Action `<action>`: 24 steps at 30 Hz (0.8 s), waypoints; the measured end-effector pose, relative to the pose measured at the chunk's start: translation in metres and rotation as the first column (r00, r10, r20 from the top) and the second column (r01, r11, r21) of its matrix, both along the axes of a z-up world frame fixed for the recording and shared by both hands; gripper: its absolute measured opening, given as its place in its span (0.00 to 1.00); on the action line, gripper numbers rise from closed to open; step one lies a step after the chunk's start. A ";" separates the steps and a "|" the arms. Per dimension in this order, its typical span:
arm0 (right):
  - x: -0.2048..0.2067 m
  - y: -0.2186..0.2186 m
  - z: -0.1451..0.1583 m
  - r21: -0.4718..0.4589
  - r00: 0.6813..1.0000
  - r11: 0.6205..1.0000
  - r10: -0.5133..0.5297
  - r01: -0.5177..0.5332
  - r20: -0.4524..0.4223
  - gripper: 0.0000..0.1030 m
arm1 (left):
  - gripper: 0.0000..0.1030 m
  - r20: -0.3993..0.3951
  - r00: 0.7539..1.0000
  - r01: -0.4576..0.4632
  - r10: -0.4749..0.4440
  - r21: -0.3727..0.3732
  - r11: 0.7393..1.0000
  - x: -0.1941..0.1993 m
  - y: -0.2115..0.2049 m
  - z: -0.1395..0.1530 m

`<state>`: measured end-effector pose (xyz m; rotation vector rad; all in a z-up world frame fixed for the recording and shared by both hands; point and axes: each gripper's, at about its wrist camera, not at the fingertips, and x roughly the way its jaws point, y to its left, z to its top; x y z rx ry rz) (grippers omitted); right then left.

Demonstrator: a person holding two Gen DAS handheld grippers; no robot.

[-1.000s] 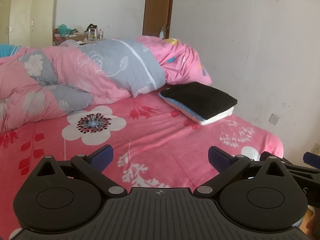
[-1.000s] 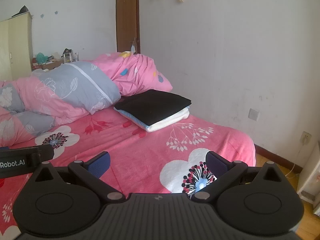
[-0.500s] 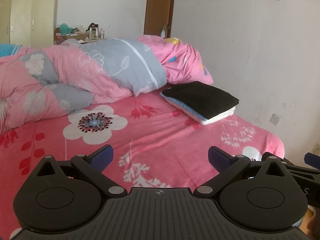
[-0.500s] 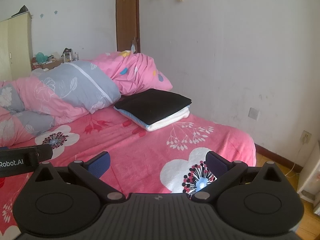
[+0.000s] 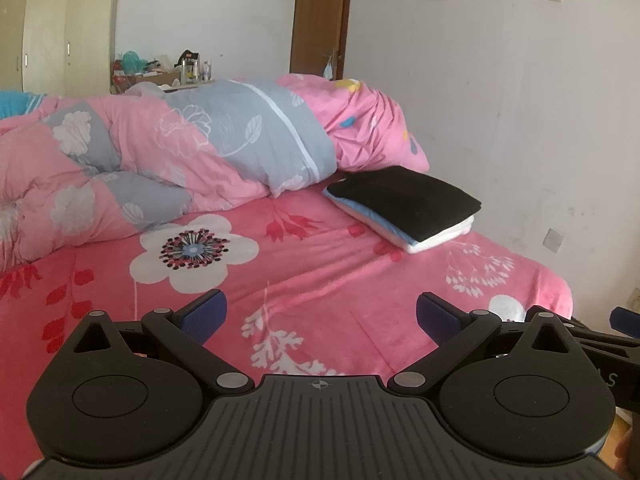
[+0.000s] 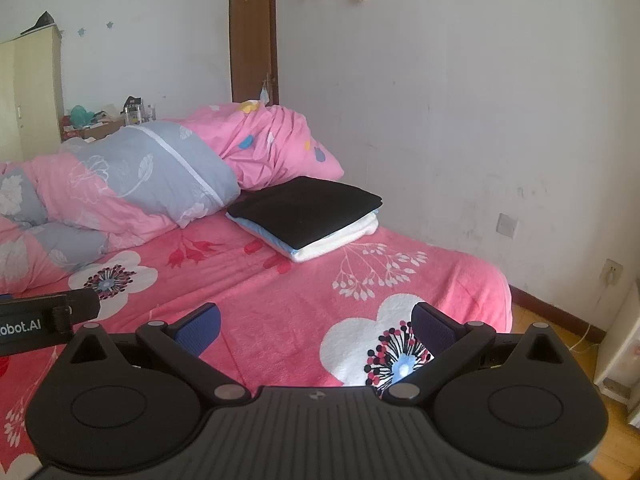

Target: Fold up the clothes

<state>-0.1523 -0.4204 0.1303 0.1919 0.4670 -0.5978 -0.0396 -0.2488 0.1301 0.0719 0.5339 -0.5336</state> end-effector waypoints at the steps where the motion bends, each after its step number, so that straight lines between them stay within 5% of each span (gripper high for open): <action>1: 0.000 0.000 0.000 0.001 1.000 1.000 0.000 0.000 0.000 1.00 | 0.99 -0.001 1.000 0.000 0.000 0.000 1.000 0.000 0.000 0.000; 24: 0.004 -0.001 0.001 -0.004 1.000 1.000 0.003 -0.003 -0.002 1.00 | 0.99 -0.007 1.000 -0.004 0.004 0.002 1.000 0.003 0.000 -0.001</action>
